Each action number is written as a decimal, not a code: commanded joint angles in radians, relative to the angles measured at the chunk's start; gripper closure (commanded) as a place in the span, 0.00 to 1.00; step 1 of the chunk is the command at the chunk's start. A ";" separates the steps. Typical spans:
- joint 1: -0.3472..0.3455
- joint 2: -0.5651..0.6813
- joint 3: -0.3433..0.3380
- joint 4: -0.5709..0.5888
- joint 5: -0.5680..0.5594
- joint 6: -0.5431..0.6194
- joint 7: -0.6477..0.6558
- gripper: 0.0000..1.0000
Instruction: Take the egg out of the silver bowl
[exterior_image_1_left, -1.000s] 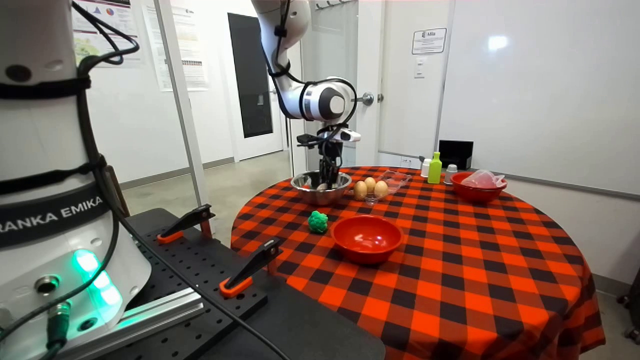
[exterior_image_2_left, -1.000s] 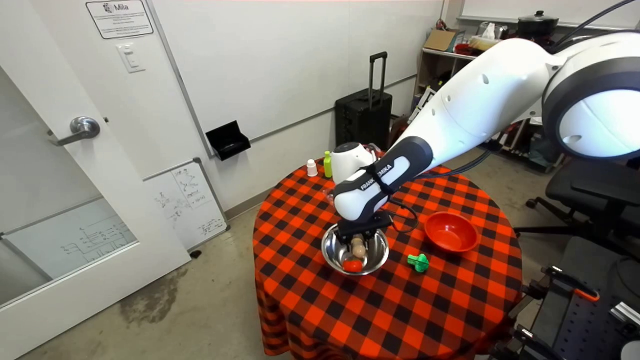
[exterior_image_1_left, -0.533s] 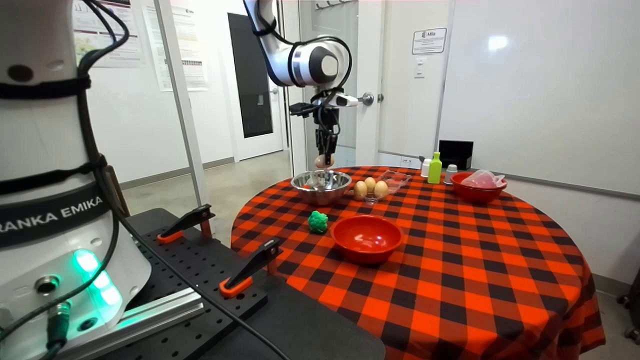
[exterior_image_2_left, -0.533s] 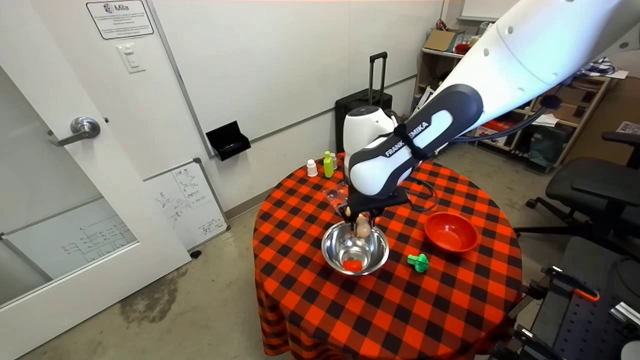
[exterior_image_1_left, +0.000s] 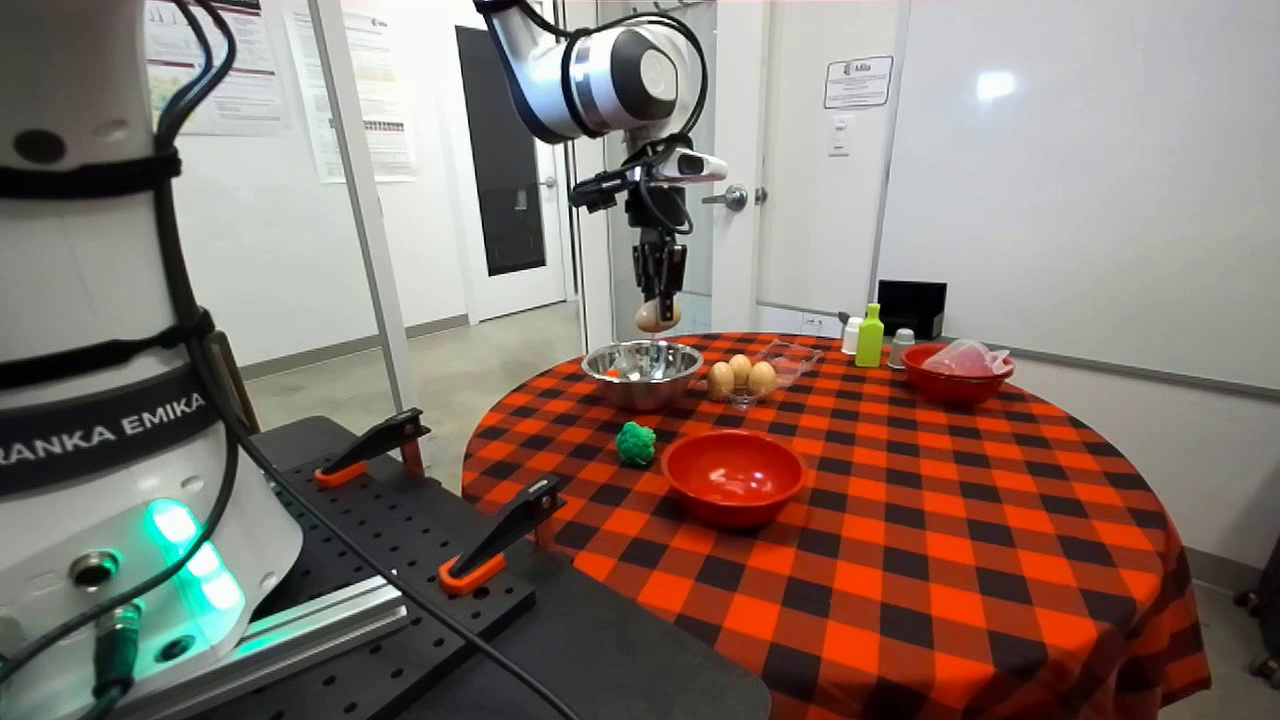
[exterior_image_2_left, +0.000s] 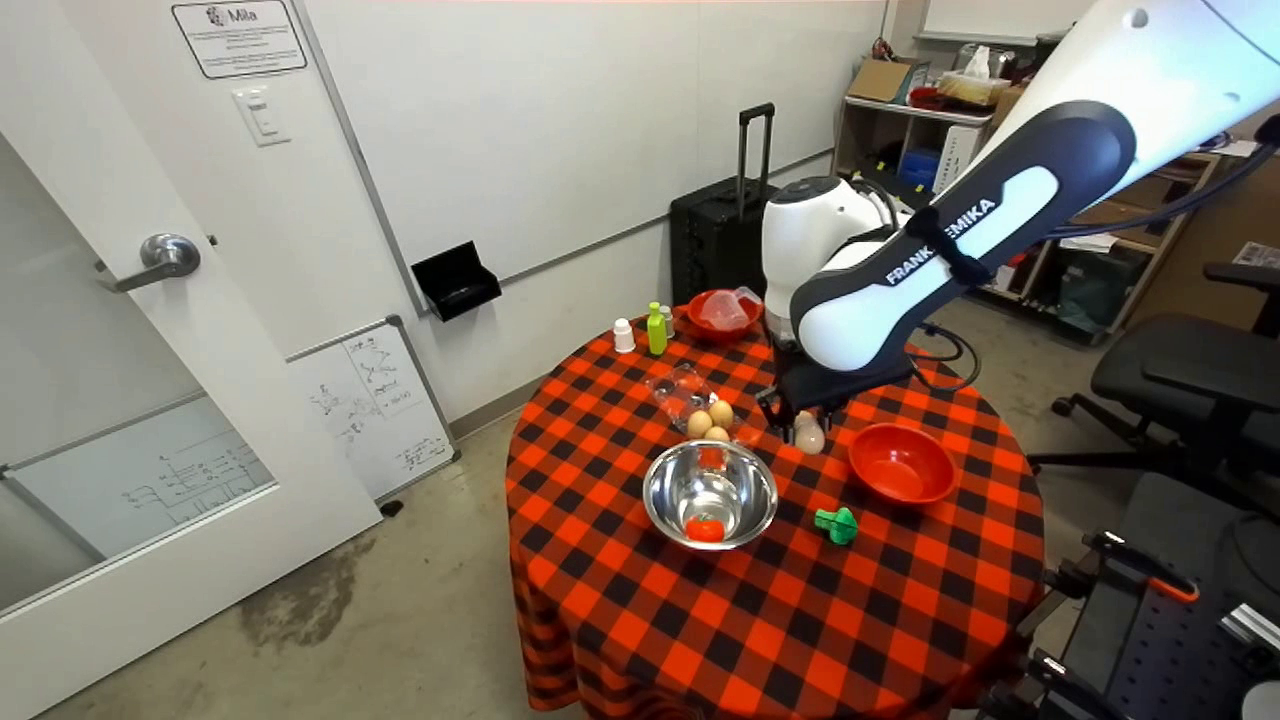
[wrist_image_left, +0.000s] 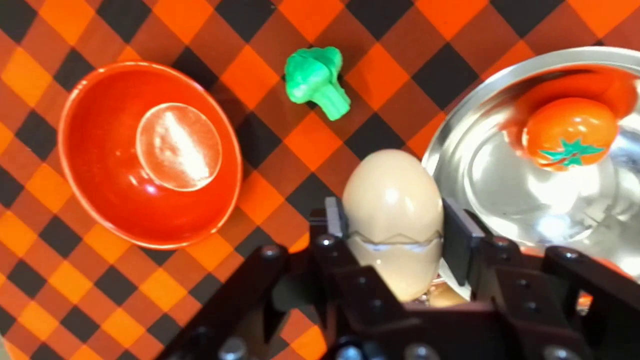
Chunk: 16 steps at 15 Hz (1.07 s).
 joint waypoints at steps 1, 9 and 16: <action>-0.024 -0.027 -0.021 -0.066 -0.053 0.033 0.005 0.77; -0.103 0.074 -0.015 -0.048 0.019 0.131 -0.023 0.77; -0.178 0.211 0.041 0.039 0.169 0.197 -0.145 0.77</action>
